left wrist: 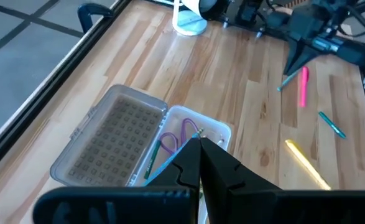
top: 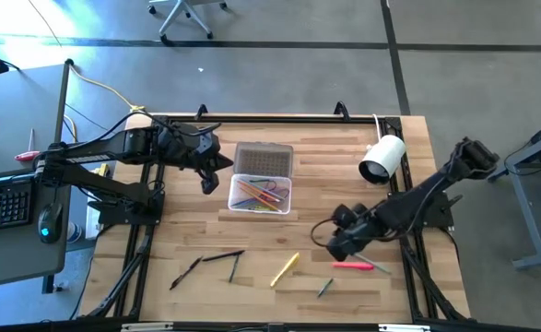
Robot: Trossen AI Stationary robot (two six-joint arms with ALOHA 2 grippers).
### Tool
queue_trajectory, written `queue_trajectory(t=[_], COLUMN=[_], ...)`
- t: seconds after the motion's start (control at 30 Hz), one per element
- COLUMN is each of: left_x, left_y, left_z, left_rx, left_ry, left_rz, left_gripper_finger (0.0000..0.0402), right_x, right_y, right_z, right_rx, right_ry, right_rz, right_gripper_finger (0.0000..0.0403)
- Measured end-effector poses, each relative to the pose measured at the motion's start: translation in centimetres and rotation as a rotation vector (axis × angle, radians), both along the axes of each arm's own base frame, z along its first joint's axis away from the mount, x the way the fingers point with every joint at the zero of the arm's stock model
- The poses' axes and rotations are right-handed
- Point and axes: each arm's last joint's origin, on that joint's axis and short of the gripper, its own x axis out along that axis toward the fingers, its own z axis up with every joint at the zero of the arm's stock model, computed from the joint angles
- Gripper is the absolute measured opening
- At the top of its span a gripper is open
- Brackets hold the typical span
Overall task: Pick & place school supplies into a supply box
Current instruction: Put the light blue pencil into the black box
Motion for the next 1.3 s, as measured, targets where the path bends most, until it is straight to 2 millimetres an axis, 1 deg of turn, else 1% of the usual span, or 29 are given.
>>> queue_trajectory(t=[0.07,0.17,0.33,0.47,0.57,0.7,0.87,0.93,1.0,1.17,1.23,1.3], left_x=[-0.1,-0.2,0.0,0.4,1.0,2.0,3.2,3.4,3.6,3.8,3.8,3.8], left_y=[0.0,0.0,0.0,0.0,0.1,0.2,0.3,0.3,0.3,0.3,0.3,0.3], left_z=[-0.1,-0.3,-0.5,-0.6,-1.1,-1.6,-2.1,-2.2,-2.3,-2.2,-2.2,-2.1], left_rx=[-0.005,-0.007,-0.009,-0.004,-0.006,-0.013,-0.017,-0.015,-0.015,-0.012,-0.011,-0.011], left_ry=[0.010,0.033,0.049,0.055,0.074,0.085,0.079,0.078,0.080,0.059,0.059,0.059], left_rz=[-0.005,-0.006,-0.005,0.002,0.001,-0.006,-0.011,-0.010,-0.009,-0.007,-0.007,-0.006], left_gripper_finger=[0.0046,0.0046,0.0046,0.0046,0.0046,0.0046,0.0046,0.0046,0.0046,0.0046,0.0046,0.0046], right_x=[0.2,-0.1,-1.5,-2.8,-3.6,-3.8,-3.6,-3.4,-3.2,-3.4,-3.6,-3.9], right_y=[-0.4,-0.4,0.7,1.4,1.3,1.3,1.6,1.8,2.0,2.7,3.0,3.2], right_z=[0.0,-0.4,-1.4,-2.5,-3.9,-5.8,-7.7,-8.4,-9.1,-10.2,-10.4,-10.5], right_rx=[-0.017,0.002,0.085,0.060,0.021,0.043,0.036,0.005,-0.070,-0.224,-0.249,-0.266], right_ry=[0.009,0.047,0.141,0.169,0.169,0.134,0.210,0.237,0.246,0.216,0.200,0.173], right_rz=[0.024,0.062,0.098,0.124,0.123,0.156,0.217,0.237,0.247,0.281,0.288,0.279], right_gripper_finger=[0.0006,0.0026,0.0076,0.0113,0.0129,0.0133,0.0133,0.0134,0.0134,0.0132,0.0122,0.0103])
